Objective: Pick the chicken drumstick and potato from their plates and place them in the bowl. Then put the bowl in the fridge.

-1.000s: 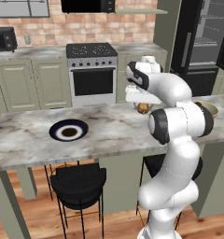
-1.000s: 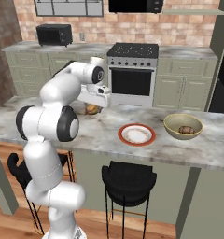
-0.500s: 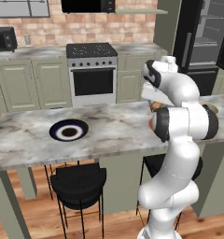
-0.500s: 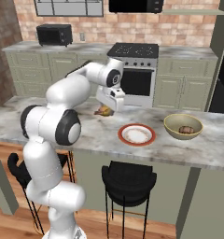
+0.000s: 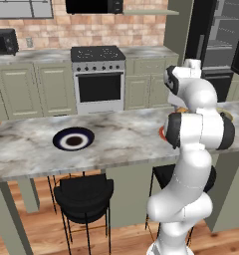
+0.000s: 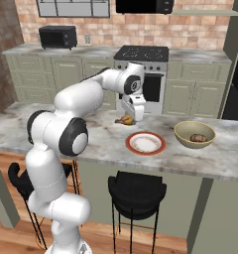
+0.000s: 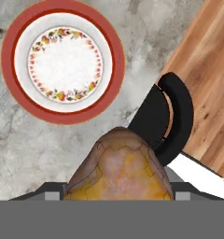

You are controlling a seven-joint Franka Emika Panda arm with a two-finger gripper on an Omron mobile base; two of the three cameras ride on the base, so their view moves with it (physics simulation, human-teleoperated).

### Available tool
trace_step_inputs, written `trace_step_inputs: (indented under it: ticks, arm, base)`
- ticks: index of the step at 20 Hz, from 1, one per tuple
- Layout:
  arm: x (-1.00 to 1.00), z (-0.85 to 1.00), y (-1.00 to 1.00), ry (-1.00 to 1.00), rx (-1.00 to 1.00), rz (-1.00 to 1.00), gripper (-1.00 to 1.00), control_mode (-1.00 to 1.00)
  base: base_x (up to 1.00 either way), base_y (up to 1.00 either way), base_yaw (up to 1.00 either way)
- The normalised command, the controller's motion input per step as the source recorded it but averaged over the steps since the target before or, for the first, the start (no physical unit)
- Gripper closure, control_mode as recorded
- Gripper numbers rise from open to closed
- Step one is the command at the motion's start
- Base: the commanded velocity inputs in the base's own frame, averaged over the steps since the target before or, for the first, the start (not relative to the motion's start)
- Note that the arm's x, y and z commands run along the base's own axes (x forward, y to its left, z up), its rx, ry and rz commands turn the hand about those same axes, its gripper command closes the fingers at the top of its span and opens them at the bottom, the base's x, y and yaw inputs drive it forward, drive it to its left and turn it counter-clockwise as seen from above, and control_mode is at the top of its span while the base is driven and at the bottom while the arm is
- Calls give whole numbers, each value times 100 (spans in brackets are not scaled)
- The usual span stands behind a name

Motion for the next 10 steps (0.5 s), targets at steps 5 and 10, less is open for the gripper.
trace_step_inputs:
  ticks: [5,10]
  arm:
    - [0,0,-72,-3,-18,-16,100,-100]
    - [0,0,-73,-4,-16,-13,100,-100]
  base:
    - [0,0,0]
    - [0,0,0]
